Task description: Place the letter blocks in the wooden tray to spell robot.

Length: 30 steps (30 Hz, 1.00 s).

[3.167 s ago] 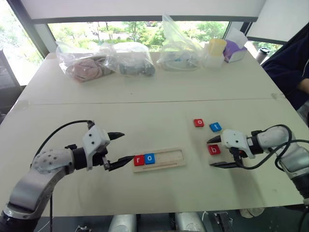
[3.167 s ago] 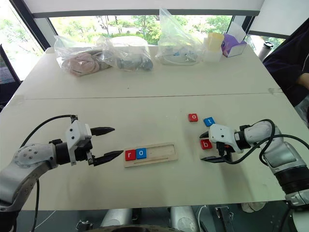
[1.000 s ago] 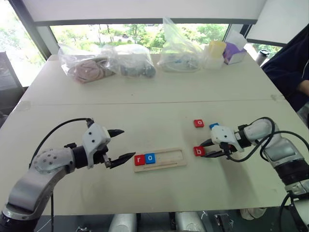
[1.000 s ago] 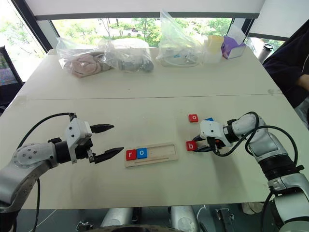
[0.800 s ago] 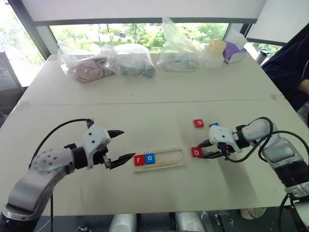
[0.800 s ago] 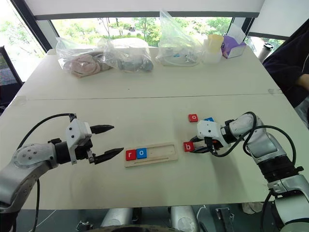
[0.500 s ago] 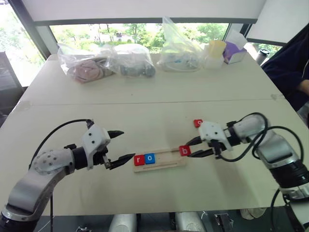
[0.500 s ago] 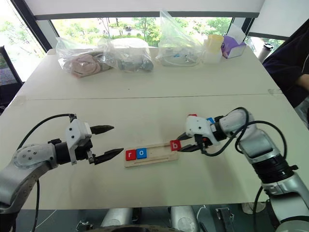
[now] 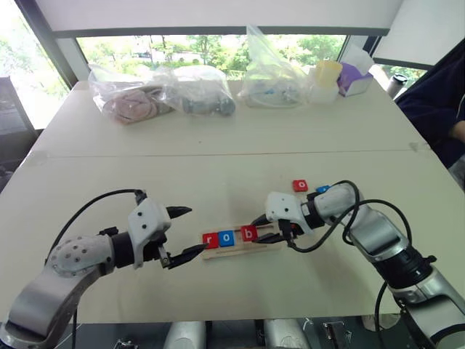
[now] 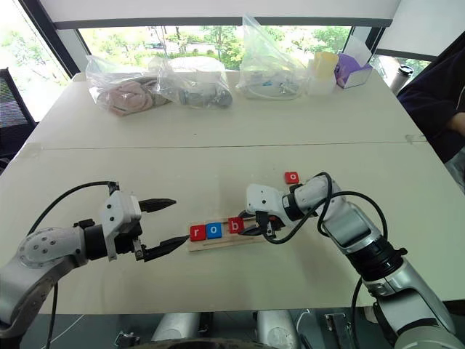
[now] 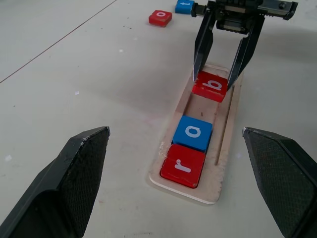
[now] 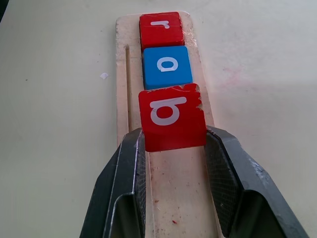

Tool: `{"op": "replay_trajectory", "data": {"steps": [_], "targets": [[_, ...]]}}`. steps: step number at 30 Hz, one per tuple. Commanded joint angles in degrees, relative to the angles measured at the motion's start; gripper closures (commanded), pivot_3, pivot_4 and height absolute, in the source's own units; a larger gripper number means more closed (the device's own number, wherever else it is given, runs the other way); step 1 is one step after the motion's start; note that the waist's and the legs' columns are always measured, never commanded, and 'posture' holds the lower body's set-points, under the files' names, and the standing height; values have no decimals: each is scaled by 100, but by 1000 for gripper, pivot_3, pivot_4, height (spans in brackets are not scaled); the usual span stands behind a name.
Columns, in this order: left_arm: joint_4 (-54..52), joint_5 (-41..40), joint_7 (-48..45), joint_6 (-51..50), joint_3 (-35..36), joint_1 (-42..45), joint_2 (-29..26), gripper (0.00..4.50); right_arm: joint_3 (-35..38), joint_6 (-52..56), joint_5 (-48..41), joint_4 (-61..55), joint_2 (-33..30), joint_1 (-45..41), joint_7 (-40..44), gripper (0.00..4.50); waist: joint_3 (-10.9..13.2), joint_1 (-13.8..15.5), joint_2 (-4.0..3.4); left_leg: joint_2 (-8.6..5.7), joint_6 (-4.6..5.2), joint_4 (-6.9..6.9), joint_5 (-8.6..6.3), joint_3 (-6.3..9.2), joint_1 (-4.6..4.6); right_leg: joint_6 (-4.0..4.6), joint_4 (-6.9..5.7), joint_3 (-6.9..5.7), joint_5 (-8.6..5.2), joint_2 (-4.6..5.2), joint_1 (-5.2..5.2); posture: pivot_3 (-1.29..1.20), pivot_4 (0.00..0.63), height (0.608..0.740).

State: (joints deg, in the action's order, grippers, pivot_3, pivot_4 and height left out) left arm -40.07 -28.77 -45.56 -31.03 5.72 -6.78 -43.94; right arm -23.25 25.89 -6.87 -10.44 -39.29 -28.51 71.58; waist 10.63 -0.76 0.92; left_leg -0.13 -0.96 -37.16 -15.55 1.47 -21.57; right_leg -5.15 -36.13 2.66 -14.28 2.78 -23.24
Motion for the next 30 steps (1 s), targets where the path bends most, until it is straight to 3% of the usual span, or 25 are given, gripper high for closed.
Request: {"op": "replay_trajectory", "data": {"steps": [1, 28, 30], "targets": [[-205, -105, -30, 12, 48, -20, -39, 0, -17, 40, 17, -235, 41, -71, -72, 3393, 0, -3, 0, 0, 0, 0, 0, 0, 0, 0, 0, 0, 0, -1, 0, 0, 150, 740], [-229, -142, -79, 51, 62, -27, -67, 0, -257, 41, 176, -138, 183, -225, -129, 3393, 0, -4, 0, 0, 0, 1, 0, 0, -1, 0, 2, -1, 0, -3, -1, 0, 150, 740], [-225, -134, -65, 59, 60, -27, -68, 0, -270, 42, 182, -134, 189, -233, -125, 2334, 0, -5, 0, 0, 0, 1, 0, 0, -1, 0, 2, -1, 0, -3, -1, 0, 150, 740]]}}
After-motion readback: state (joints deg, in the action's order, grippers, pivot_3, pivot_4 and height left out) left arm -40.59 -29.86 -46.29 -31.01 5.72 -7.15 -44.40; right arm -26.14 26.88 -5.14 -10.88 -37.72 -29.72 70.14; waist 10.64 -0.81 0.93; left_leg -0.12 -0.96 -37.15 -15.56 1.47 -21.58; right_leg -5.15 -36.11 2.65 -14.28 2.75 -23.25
